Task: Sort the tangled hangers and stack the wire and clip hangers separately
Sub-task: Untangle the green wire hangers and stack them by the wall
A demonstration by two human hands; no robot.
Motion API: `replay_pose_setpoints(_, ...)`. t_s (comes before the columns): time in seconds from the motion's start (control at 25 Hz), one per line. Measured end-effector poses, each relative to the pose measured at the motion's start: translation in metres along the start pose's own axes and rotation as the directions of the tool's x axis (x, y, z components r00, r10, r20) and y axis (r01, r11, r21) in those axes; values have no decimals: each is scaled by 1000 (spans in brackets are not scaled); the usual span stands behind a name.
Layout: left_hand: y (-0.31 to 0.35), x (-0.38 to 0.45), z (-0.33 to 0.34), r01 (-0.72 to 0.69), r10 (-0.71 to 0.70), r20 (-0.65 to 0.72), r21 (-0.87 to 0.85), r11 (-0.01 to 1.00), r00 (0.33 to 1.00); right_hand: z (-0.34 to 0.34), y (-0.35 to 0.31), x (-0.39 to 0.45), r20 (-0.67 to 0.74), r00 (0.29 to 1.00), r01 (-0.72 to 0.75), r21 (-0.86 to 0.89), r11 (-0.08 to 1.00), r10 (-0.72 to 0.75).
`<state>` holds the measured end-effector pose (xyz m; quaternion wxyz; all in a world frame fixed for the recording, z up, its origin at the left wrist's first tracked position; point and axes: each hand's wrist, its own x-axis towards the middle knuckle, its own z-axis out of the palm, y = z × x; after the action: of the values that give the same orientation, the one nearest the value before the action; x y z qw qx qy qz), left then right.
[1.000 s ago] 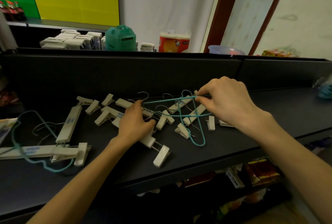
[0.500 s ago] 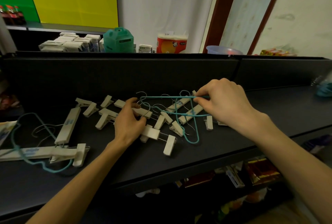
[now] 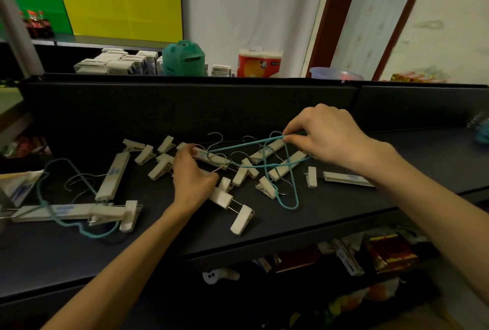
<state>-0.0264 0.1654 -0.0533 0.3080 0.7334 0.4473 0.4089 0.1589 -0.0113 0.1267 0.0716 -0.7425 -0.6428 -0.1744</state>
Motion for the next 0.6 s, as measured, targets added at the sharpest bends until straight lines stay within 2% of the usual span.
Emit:
replay_pose_setpoints(0.08, 3, -5, 0, 4, -3, -42, 24, 1000, 999, 1, -2, 8, -30, 999, 20, -27, 999, -20)
replay_pose_setpoints(0.28, 3, -12, -2, -19, 19, -6, 34, 999, 1000, 4, -9, 41, 1, 998, 60, -90, 994, -61)
replay_pose_setpoints(0.4, 1, -11, -4, -25, 20, 45, 95, 995, 999, 4, -6, 48, -24, 1000, 2, -109, 994, -5)
replay_pose_setpoints(0.48, -2, -6, -7, -30, 11, 101, 182, 983, 995, 5, 7, 37, -14, 995, -102, 9, 995, 102)
replay_pose_setpoints(0.6, 4, 1, -10, -80, 30, 165, 305, 949, 986, 19, 35, -3, -22, 954, -284, 257, 924, 299)
